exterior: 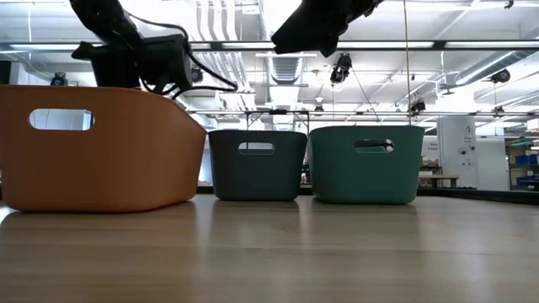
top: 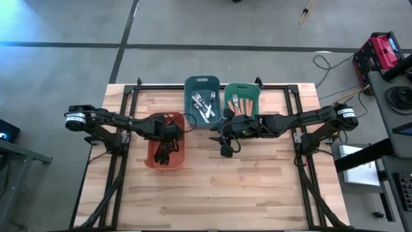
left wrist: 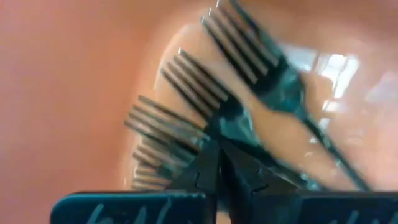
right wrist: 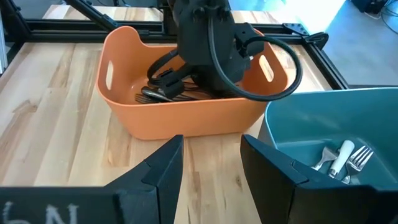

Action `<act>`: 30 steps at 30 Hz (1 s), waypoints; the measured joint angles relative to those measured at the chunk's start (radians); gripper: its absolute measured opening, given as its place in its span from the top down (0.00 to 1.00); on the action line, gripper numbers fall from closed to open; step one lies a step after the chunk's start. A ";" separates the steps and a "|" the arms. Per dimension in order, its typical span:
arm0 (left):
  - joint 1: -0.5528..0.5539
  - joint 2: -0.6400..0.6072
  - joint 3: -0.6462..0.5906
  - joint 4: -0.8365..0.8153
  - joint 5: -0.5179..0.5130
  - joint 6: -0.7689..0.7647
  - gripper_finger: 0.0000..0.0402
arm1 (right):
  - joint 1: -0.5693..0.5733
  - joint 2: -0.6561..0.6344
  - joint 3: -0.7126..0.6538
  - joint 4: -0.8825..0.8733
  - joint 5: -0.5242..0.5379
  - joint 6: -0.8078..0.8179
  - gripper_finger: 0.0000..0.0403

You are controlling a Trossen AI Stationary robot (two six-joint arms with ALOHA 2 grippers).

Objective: Sort silverware by color (type)
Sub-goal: Adjust the black forks in the orange bin

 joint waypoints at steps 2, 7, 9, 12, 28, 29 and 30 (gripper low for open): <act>0.004 0.001 -0.003 0.026 0.000 0.008 1.00 | 0.000 0.000 -0.003 0.000 0.000 0.000 0.62; 0.006 0.014 -0.018 -0.026 0.000 0.002 1.00 | 0.000 0.000 -0.005 0.000 0.000 0.011 0.62; 0.006 0.015 -0.018 -0.032 0.000 -0.013 1.00 | 0.000 0.000 -0.005 0.000 0.000 0.010 0.62; 0.005 0.015 -0.019 -0.044 0.000 -0.031 1.00 | 0.000 0.000 -0.005 0.000 0.000 0.010 0.62; 0.008 -0.009 -0.016 -0.085 0.000 -0.075 1.00 | 0.000 0.000 -0.005 0.012 0.001 0.010 0.62; 0.008 -0.015 -0.011 -0.085 0.000 -0.074 1.00 | 0.000 0.000 -0.005 0.012 0.001 0.009 0.62; 0.008 -0.023 -0.007 -0.083 0.000 -0.071 1.00 | 0.000 0.000 -0.005 0.012 0.001 0.009 0.62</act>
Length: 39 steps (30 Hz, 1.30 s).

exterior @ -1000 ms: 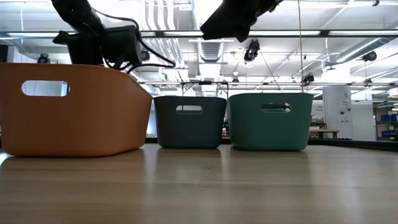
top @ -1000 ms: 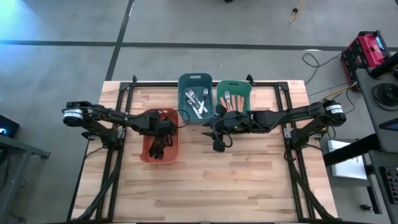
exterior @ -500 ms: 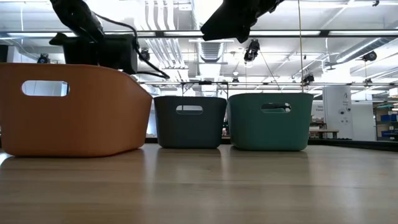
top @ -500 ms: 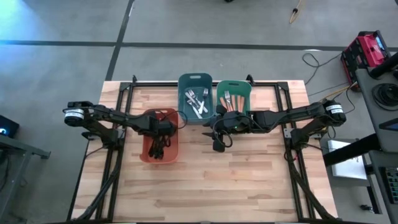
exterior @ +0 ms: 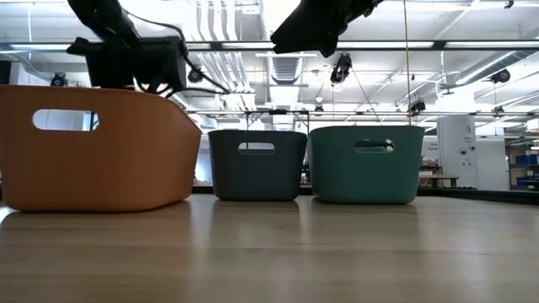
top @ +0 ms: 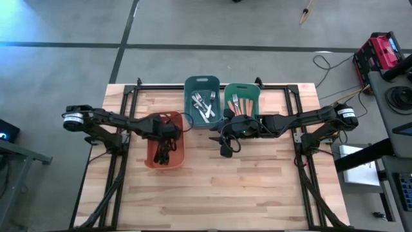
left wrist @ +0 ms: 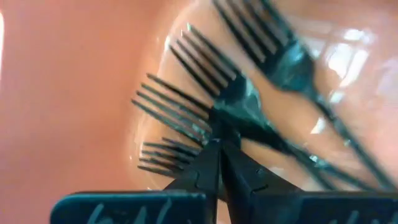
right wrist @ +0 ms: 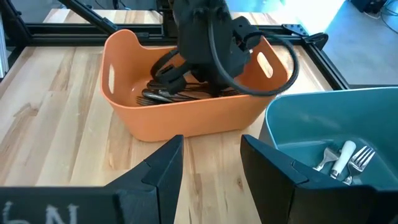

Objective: Sort silverware by color (type)
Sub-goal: Adjust the black forks in the orange bin, then adjust the white forks in the blue bin

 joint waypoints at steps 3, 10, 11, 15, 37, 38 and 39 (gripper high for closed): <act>-0.002 -0.032 0.009 0.004 0.000 0.016 1.00 | 0.000 0.000 0.000 0.002 0.000 -0.001 0.62; -0.026 -0.176 0.009 0.053 -0.001 0.058 1.00 | 0.000 0.000 0.000 0.002 0.030 0.000 0.62; -0.031 -0.203 0.007 0.063 -0.002 0.067 1.00 | 0.000 0.000 0.000 0.003 0.049 0.000 0.62; -0.055 -0.311 -0.002 0.117 -0.028 0.121 1.00 | -0.005 0.000 0.000 0.003 0.224 0.014 0.65; 0.207 -0.621 -0.210 0.933 0.089 0.834 1.00 | -0.514 0.354 0.556 -0.351 -0.125 -0.181 0.98; 0.230 -0.617 -0.210 0.936 0.113 0.834 1.00 | -0.525 0.384 0.598 -0.383 -0.126 -0.194 0.98; 0.250 -0.614 -0.210 0.941 0.126 0.833 1.00 | -0.535 0.411 0.639 -0.416 -0.126 -0.203 0.98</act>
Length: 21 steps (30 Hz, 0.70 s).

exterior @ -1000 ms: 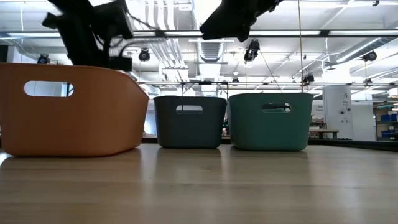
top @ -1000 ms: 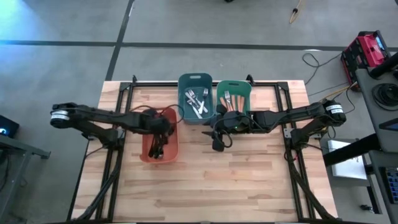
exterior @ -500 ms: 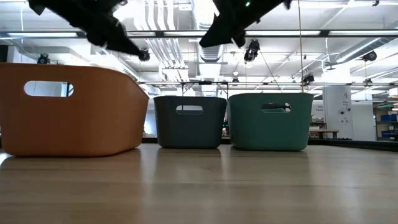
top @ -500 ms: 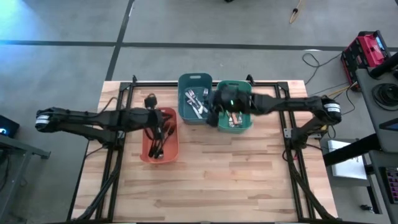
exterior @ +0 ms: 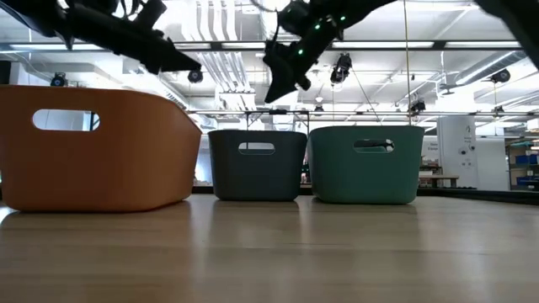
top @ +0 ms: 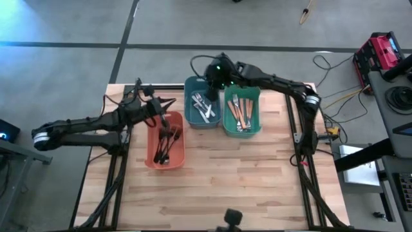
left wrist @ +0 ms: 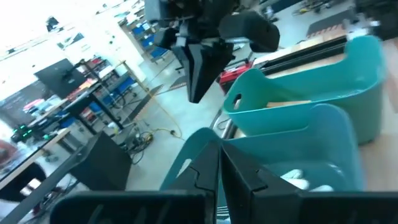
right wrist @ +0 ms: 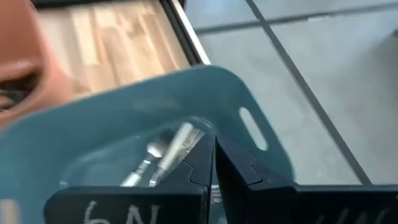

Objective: Sort silverware by color (type)
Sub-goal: Adjust the white forks in the blue bin

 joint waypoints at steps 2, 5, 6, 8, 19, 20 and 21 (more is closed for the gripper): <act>0.036 0.010 0.000 0.019 0.005 0.002 1.00 | -0.017 0.055 0.076 -0.057 0.000 -0.025 0.98; 0.079 0.020 0.001 0.037 0.006 0.023 1.00 | -0.031 0.137 0.183 -0.137 0.001 -0.051 0.98; 0.091 0.023 0.001 0.047 0.006 0.028 1.00 | -0.034 0.163 0.216 -0.159 0.000 -0.056 0.98; 0.110 0.027 0.001 0.079 0.006 0.039 1.00 | -0.039 0.210 0.272 -0.192 0.000 -0.068 0.98; 0.195 0.030 0.001 0.163 0.006 0.076 1.00 | -0.047 0.367 0.411 -0.247 -0.004 -0.083 0.98; 0.200 0.030 0.001 0.162 0.006 0.074 1.00 | -0.047 0.374 0.411 -0.248 -0.012 -0.079 0.98; 0.203 0.031 0.001 0.162 0.006 0.069 1.00 | -0.047 0.382 0.411 -0.247 -0.028 -0.073 0.98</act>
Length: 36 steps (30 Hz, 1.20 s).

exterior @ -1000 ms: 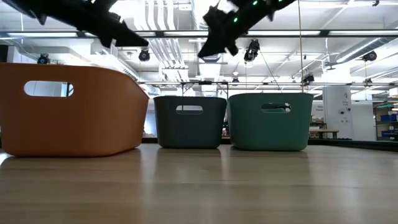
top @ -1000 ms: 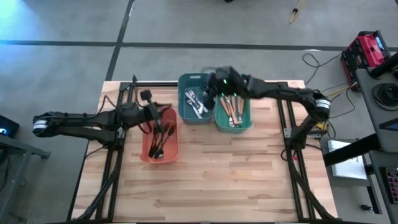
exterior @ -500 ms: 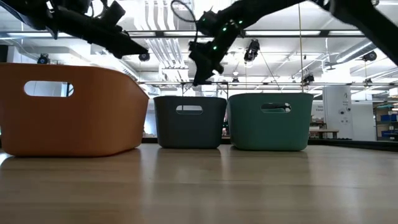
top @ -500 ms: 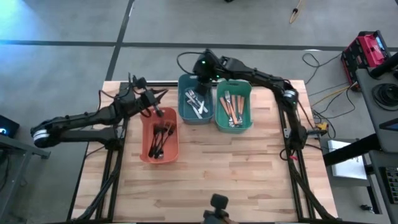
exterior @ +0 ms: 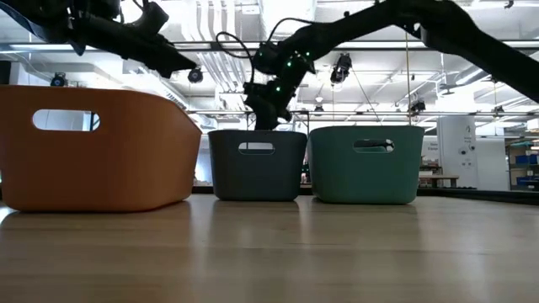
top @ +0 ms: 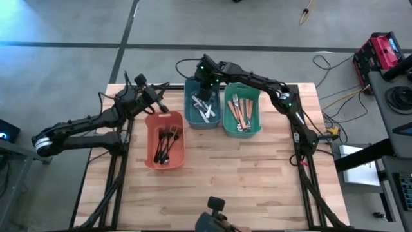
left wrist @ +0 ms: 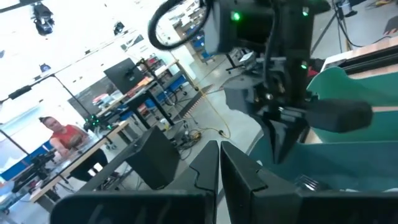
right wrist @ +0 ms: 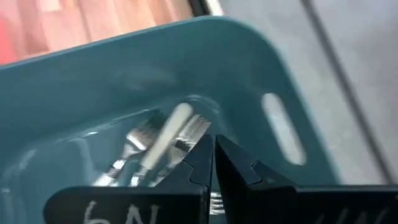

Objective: Sort silverware by color (type)
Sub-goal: Adjust the white forks in the blue bin

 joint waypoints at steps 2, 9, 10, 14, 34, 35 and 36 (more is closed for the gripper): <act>0.002 0.000 0.000 -0.001 0.000 -0.013 1.00 | 0.000 0.017 0.000 0.004 -0.042 0.021 0.98; 0.002 0.000 0.000 0.001 0.000 -0.018 1.00 | 0.012 0.075 -0.001 0.020 -0.074 0.056 0.98; 0.002 0.000 0.000 0.001 0.000 -0.018 1.00 | 0.016 0.084 -0.001 0.025 -0.070 0.056 0.98; 0.002 0.006 0.000 0.004 0.000 -0.019 1.00 | 0.031 0.117 -0.002 0.025 -0.068 0.046 0.98; 0.005 0.019 0.000 0.019 0.000 -0.019 1.00 | 0.047 0.176 -0.003 -0.023 -0.058 -0.053 0.98; 0.006 0.019 0.000 0.020 0.000 -0.018 1.00 | 0.049 0.176 -0.003 -0.024 -0.046 -0.054 0.98; 0.007 0.019 0.000 0.020 0.000 -0.018 1.00 | 0.050 0.176 -0.003 -0.026 -0.029 -0.054 0.98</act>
